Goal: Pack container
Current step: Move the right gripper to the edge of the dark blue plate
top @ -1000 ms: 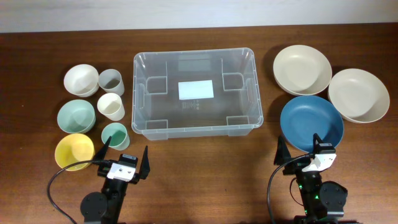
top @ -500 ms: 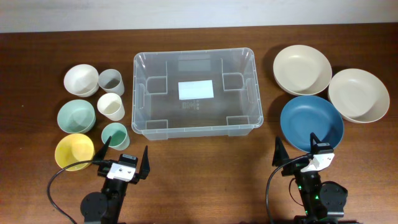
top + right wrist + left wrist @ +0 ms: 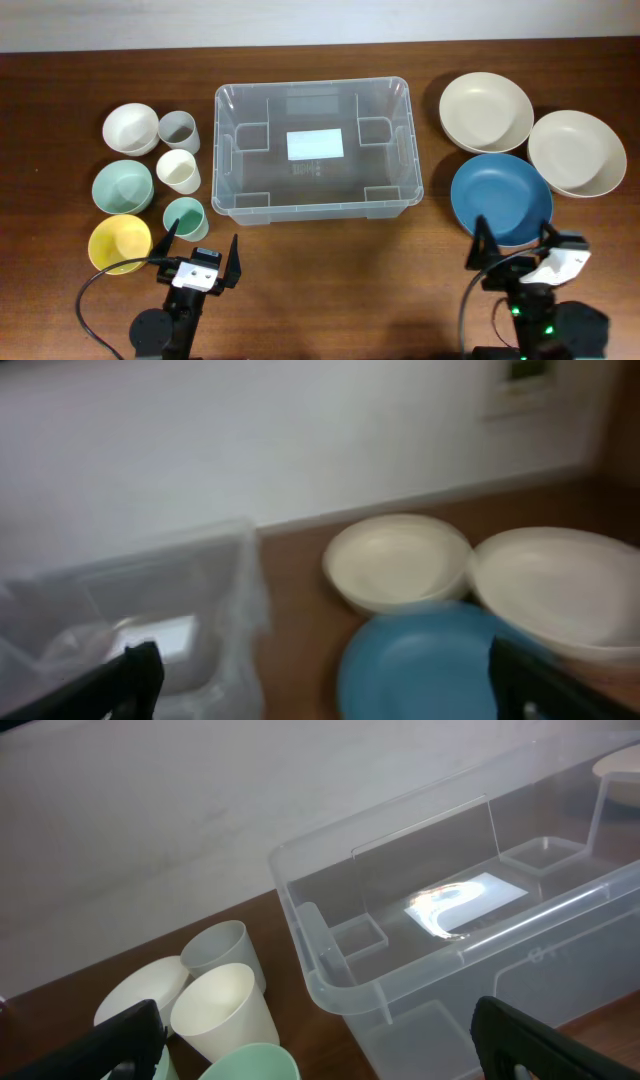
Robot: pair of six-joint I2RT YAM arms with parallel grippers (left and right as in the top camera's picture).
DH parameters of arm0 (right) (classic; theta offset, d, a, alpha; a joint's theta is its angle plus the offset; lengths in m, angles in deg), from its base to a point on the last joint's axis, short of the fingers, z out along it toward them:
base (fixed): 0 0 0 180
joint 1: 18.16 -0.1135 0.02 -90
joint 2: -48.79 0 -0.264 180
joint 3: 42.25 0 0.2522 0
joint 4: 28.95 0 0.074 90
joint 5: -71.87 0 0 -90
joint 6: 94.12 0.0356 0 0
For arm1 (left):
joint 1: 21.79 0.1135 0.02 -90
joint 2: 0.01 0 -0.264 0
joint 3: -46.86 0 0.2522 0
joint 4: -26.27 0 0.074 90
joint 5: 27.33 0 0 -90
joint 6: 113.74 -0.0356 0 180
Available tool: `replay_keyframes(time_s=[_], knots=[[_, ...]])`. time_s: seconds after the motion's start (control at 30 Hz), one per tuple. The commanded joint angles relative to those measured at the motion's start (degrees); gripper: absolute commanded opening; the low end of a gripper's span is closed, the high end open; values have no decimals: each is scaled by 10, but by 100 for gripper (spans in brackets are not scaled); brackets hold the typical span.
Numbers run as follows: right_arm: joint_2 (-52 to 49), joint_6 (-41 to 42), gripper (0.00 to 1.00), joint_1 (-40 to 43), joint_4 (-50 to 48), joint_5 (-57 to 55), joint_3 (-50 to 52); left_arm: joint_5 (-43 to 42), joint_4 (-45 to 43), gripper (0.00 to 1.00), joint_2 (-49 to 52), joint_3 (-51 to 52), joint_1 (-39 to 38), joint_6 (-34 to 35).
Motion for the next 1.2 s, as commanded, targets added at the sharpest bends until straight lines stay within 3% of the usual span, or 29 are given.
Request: replay_keyframes(time_s=[0.0, 0.23, 0.33, 0.43, 0.53, 0.93, 1.17], knots=[[-100, 22, 99, -3, 85, -87, -100, -6, 3, 100, -3, 1, 3, 2], [-258, 22, 99, -3, 164, 97, -214, -6, 3, 100, -3, 1, 3, 2], [-294, 51, 99, -2, 167, 60, -221, -6, 3, 100, -3, 1, 3, 2], [-323, 196, 99, 16, 208, -50, -221, -6, 3, 100, -3, 1, 3, 2], [-352, 255, 99, 58, 233, -78, -221, -6, 3, 100, -3, 1, 3, 2], [-480, 252, 99, 234, 264, -30, -221, -6, 3, 100, -3, 1, 3, 2], [-589, 90, 99, 336, 211, 110, -221, -6, 3, 100, -3, 1, 3, 2]])
